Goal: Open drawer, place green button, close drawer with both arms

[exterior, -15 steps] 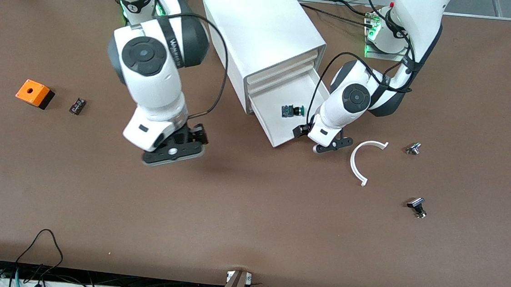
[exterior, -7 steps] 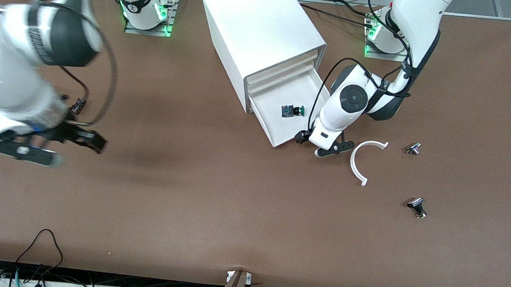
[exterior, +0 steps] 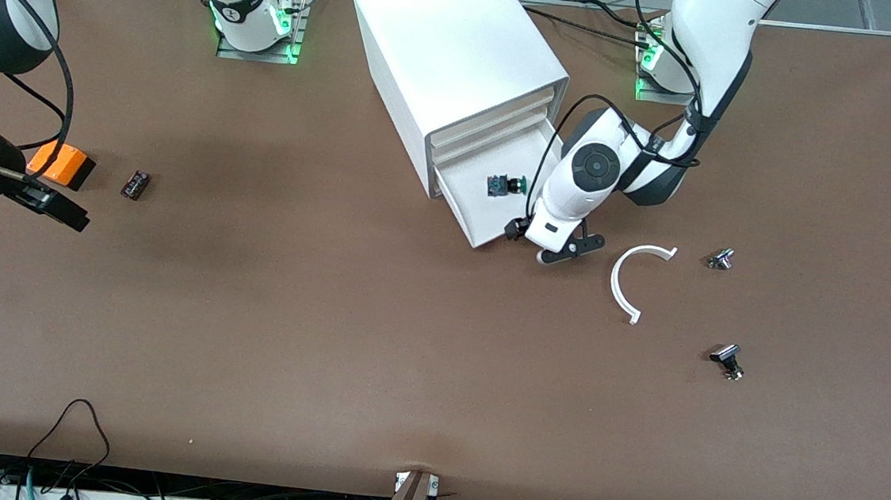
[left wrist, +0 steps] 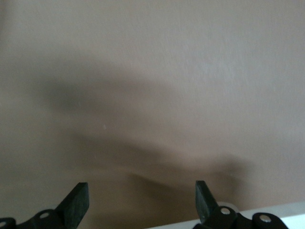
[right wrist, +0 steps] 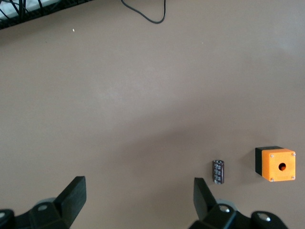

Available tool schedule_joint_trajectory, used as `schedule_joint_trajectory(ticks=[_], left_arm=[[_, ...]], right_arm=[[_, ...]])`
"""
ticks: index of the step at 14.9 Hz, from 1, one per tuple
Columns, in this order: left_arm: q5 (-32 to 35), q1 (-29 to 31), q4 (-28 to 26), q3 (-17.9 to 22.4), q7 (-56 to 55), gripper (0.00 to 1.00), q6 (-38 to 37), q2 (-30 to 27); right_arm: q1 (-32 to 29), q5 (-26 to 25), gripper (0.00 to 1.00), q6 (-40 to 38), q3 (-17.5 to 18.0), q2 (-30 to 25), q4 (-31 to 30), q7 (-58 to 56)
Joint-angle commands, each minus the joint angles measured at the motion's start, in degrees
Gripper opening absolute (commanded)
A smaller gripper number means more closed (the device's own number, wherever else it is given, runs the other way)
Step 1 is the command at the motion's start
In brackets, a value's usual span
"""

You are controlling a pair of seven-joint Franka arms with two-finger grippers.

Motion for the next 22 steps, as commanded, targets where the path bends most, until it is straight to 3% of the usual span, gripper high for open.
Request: schedule_joint_trajectory(ticks=[1, 5, 8, 12, 18, 22], left_arm=[[-2.7, -0.7, -2.0, -4.3, -1.7, 0.98, -1.4, -1.1], [-8.8, -0.8, -2.3, -7.5, -2.0, 0.99, -1.8, -0.8], [-9.2, -0.9, -2.9, -9.5, -1.7, 0.99, -1.9, -0.8], [-9.2, -1.0, -3.2, -12.0, -1.0, 0.99, -1.9, 0.5], [-8.7, 0.7, -2.4, -10.8, -0.8, 0.99, 0.9, -0.9], [-8.5, 11.4, -1.5, -7.0, 0.5, 0.99, 4.0, -8.1]], right_arm=[[-0.9, 0.7, 1.0, -0.5, 1.4, -2.1, -2.3, -5.4], [-1.1, 1.3, 1.0, -3.0, -1.1, -2.3, -2.6, -17.3], [-1.0, 1.3, 1.0, -5.3, -1.2, -3.5, -3.3, -17.7], [-1.0, 1.3, 1.0, -3.6, -0.9, -7.4, -8.9, -18.0], [-1.0, 1.3, 1.0, -2.5, -1.2, -8.6, -9.4, -21.4], [-1.0, 2.3, 1.0, -2.8, -2.3, -9.6, -9.4, -22.1]])
